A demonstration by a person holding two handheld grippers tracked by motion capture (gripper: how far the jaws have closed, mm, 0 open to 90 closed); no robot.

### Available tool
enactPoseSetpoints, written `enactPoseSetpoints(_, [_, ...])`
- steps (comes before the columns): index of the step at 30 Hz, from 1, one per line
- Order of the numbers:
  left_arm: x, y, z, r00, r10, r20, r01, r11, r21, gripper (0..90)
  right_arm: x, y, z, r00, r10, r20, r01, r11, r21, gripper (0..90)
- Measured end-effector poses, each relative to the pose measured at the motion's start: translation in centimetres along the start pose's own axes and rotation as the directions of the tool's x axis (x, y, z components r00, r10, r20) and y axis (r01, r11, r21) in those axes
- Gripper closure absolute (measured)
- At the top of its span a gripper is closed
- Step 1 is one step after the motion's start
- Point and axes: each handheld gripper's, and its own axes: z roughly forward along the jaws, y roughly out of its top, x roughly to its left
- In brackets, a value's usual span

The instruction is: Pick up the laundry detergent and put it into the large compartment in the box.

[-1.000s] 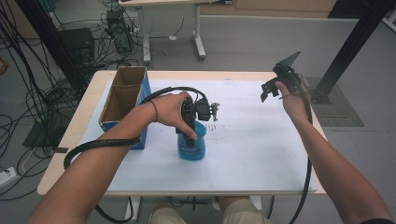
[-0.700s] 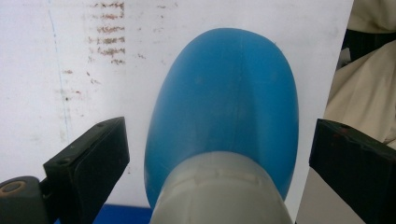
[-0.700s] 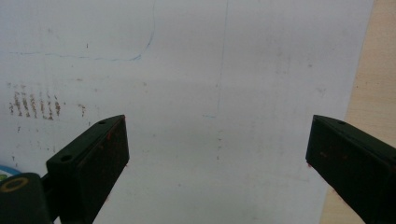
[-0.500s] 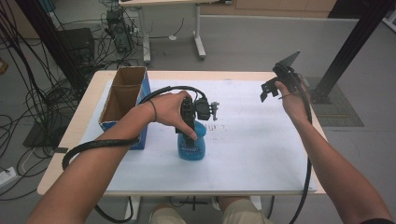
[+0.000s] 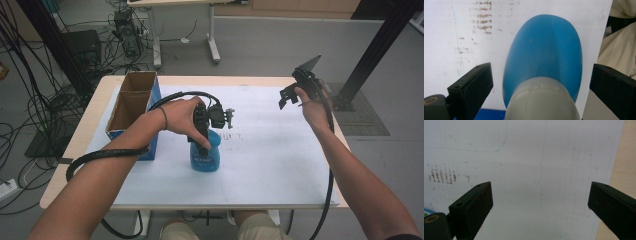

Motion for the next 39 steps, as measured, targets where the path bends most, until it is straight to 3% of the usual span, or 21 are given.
enactPoseSetpoints(39, [-0.12,-0.12,-0.40,1.0000,0.000,-0.008,0.000,1.0000,0.000,5.5,0.08,0.00,0.02,1.0000,-0.006,-0.004,0.006,1.000,0.000,5.8])
